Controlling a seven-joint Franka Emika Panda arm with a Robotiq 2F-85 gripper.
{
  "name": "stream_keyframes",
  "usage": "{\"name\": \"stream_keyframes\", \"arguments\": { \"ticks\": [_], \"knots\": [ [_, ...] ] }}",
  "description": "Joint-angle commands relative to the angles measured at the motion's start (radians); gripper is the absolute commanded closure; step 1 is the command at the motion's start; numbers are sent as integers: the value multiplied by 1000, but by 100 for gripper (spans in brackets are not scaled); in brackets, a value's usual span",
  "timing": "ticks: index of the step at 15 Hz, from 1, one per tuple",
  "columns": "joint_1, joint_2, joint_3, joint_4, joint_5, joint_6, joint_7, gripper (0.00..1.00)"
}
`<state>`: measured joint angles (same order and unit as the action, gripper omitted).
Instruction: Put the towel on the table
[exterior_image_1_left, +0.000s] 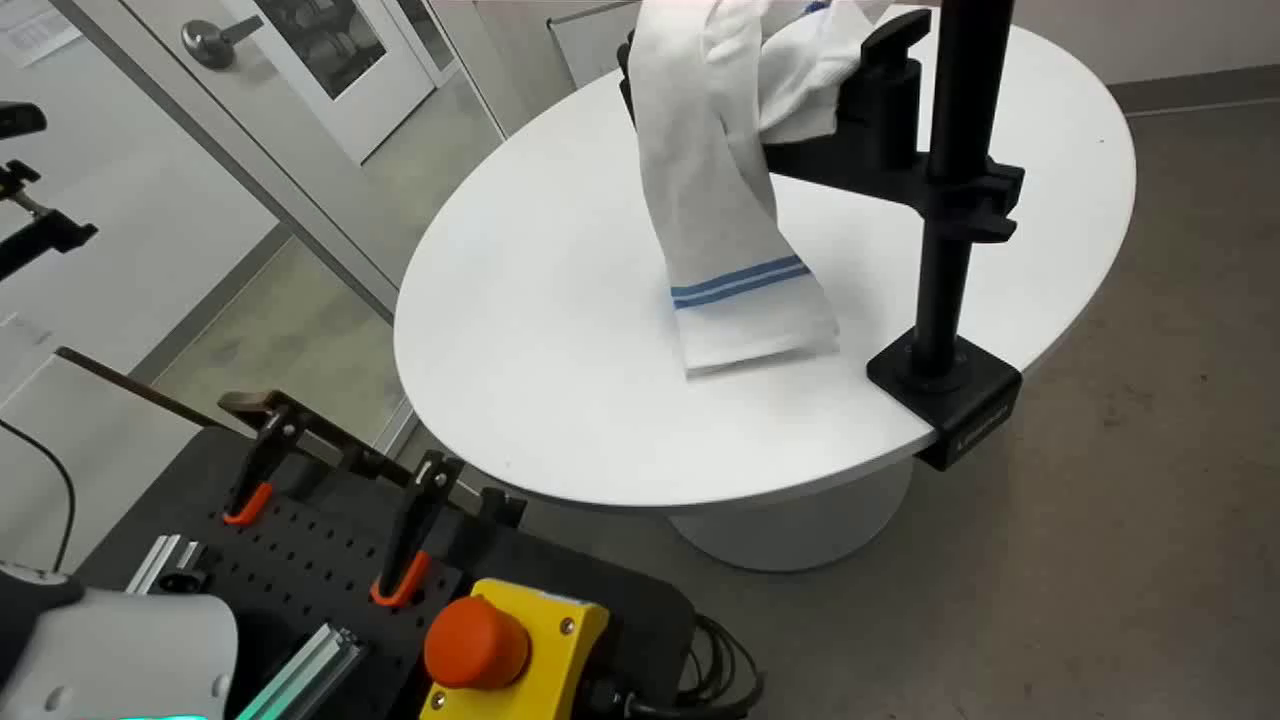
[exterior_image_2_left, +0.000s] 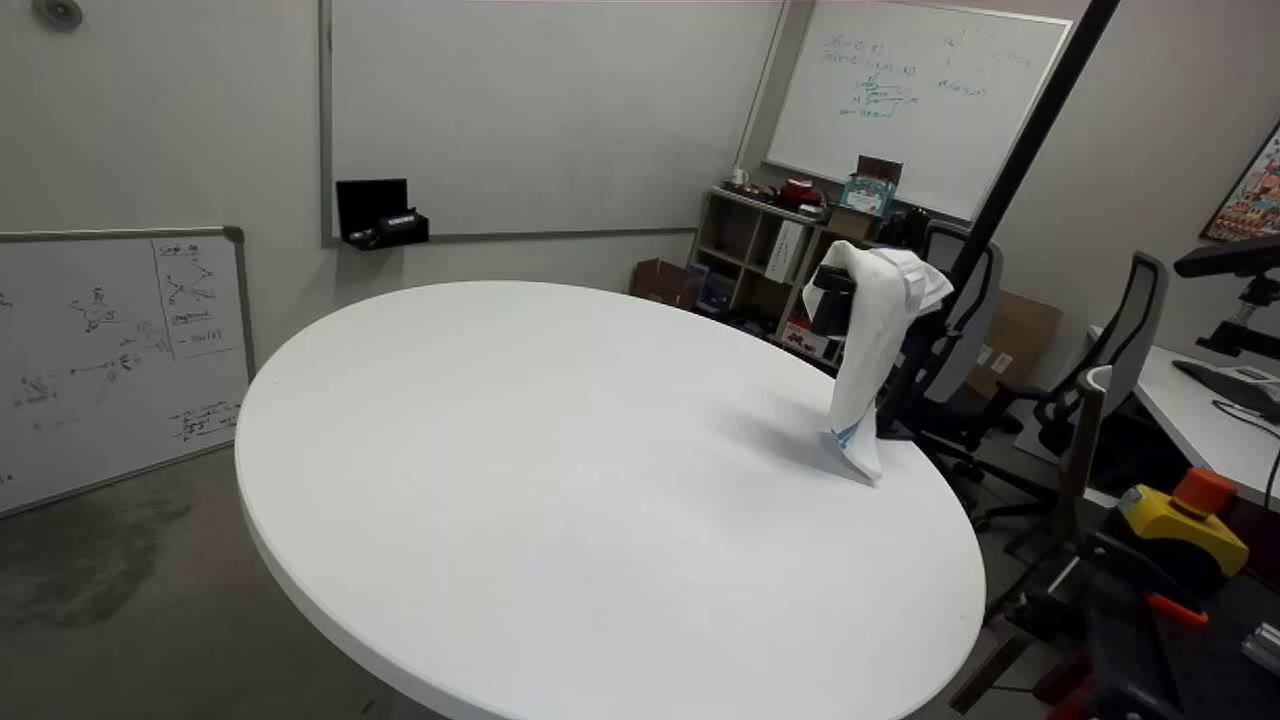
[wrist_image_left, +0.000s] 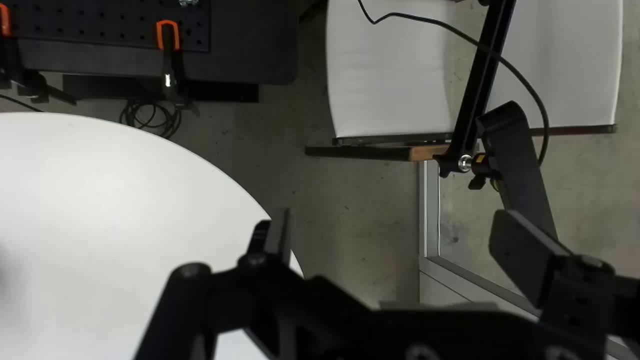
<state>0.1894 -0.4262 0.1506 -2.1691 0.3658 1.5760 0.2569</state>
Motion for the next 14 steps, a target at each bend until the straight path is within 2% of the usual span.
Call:
{"name": "stream_keyframes", "arguments": {
  "ticks": [1,9,14],
  "knots": [
    [-21,0,16,3,5,-5,-6,0],
    [-22,1,17,3,6,-2,0,0],
    [-85,31,0,21,-19,70,49,0]
  ]
}}
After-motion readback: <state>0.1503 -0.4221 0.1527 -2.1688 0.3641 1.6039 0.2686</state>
